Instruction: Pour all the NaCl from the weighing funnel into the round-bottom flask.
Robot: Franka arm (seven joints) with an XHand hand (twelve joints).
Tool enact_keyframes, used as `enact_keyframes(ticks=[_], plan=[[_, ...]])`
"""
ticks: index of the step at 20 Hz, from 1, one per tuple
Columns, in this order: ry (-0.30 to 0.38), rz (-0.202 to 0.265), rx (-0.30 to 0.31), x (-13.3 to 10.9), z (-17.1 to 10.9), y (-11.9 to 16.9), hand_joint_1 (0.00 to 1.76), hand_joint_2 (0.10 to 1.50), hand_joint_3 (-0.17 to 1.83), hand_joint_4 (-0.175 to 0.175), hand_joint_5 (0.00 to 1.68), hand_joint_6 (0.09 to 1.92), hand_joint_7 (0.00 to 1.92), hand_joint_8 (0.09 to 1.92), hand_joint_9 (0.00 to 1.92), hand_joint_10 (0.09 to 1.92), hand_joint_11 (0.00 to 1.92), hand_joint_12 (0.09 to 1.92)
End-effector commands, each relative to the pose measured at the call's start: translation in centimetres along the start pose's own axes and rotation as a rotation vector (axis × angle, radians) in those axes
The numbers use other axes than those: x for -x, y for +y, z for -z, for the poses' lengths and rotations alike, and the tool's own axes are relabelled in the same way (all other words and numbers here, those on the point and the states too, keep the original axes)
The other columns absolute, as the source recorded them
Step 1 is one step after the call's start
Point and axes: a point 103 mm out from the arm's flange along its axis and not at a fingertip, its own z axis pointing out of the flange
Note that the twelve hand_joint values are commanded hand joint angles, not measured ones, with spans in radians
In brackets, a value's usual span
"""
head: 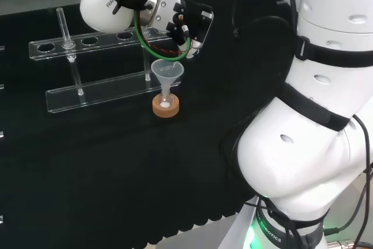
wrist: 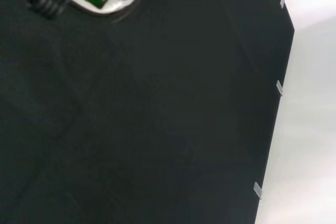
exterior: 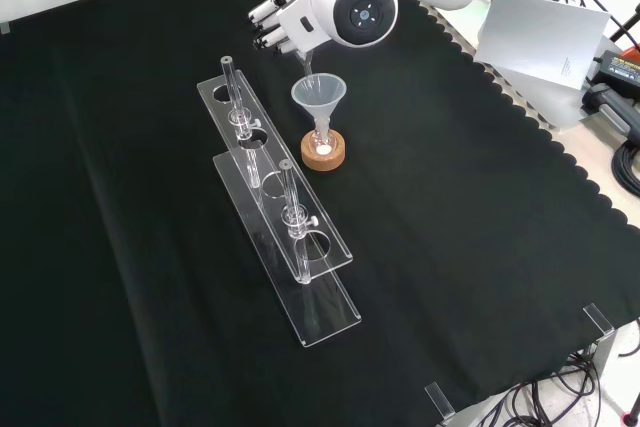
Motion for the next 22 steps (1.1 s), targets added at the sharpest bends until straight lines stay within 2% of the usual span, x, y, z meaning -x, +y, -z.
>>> enact_keyframes(ticks=[1,6,10,19,20,22], plan=[[0.001,-0.006,0.001,-0.1,0.1,0.0,1.11,0.69,0.62,0.175,1.23,0.73,0.47,0.68,0.73,0.52,0.44,1.28],[0.044,0.000,0.014,0.1,-0.1,0.0,1.11,0.69,0.62,0.175,1.23,0.73,0.47,0.68,0.73,0.52,0.44,1.28],[0.174,-0.002,0.033,0.8,-0.6,0.1,1.11,0.69,0.62,0.175,1.23,0.73,0.47,0.68,0.73,0.52,0.44,1.28],[0.357,-0.010,0.028,1.5,-2.2,0.3,1.10,0.69,0.62,0.175,1.23,0.73,0.46,0.68,0.73,0.52,0.44,1.28],[0.410,-0.012,0.032,1.7,-2.4,0.3,1.10,0.69,0.62,0.175,1.23,0.73,0.46,0.68,0.73,0.52,0.44,1.28],[0.471,-0.016,0.041,1.9,-2.7,0.2,1.10,0.69,0.62,0.175,1.23,0.73,0.46,0.68,0.73,0.52,0.44,1.29]])
